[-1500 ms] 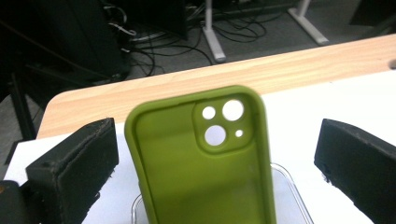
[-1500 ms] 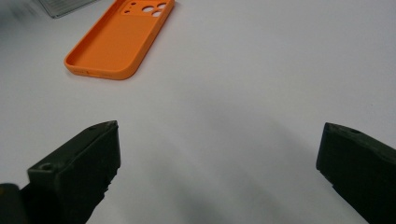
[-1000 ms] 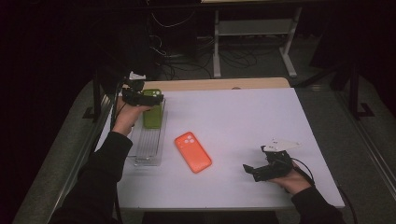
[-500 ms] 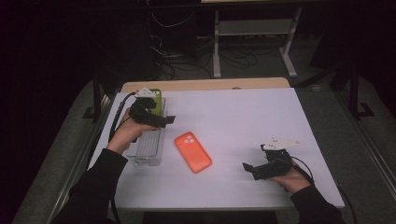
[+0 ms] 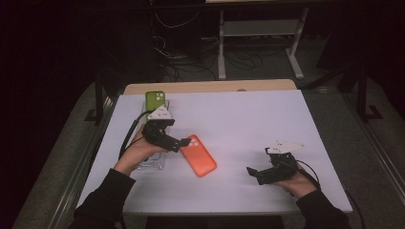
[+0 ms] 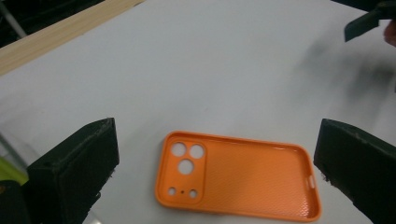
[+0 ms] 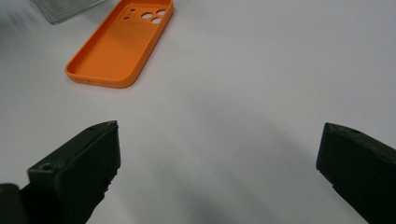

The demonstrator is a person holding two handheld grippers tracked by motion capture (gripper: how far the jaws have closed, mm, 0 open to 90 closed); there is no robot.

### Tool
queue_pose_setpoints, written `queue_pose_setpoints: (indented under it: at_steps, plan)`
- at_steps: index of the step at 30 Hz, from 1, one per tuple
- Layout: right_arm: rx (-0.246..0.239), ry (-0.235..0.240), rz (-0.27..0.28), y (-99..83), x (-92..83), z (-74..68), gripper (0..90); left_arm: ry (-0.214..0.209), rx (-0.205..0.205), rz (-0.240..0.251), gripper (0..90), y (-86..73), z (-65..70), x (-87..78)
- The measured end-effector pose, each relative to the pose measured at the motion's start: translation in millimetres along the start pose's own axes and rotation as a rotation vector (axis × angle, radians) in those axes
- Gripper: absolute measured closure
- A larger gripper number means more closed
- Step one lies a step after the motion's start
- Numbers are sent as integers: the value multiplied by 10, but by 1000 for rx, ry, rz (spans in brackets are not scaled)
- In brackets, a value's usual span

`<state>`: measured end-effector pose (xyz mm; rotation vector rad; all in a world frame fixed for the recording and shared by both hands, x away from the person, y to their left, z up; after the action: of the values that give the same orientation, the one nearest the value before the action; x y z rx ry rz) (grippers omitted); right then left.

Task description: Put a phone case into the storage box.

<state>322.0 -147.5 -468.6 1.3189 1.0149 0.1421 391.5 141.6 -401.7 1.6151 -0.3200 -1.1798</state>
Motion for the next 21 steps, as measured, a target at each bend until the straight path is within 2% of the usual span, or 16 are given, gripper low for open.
queue_pose_setpoints:
  at_steps: [4,9,13,16,17,19,20,21]
  plan:
    - [5,2,-5,5,4,2,0,-18,12,-3,39,-56,105,30]
    - [0,5,-11,5,8,-5,0,-31,12,-8,158,-130,245,48]
    - [-3,3,-4,15,8,-3,0,-44,21,-15,316,-184,365,66]
    - [0,5,-12,6,10,-5,0,-58,5,-18,465,-231,444,98]
    - [1,5,-11,6,14,-4,0,-67,-3,-25,527,-251,472,116]
    - [1,8,-11,7,18,-4,0,-73,18,-45,623,-292,502,173]
    - [-1,9,-14,6,21,-4,0,-82,-2,-46,669,-309,545,216]
    - [-6,9,-12,6,25,-2,0,-86,20,-69,718,-336,546,249]
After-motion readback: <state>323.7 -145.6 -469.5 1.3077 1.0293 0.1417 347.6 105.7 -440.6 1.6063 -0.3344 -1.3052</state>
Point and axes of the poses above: each handheld gripper's, and its own axes: x roughly forward along the jaws, y roughly out of its top, z roughly to its right, the point moved 7 cm from there along x, roughly forward along the jaws, and after that the axes turned 5 degrees about z, right-handed, at the moved point
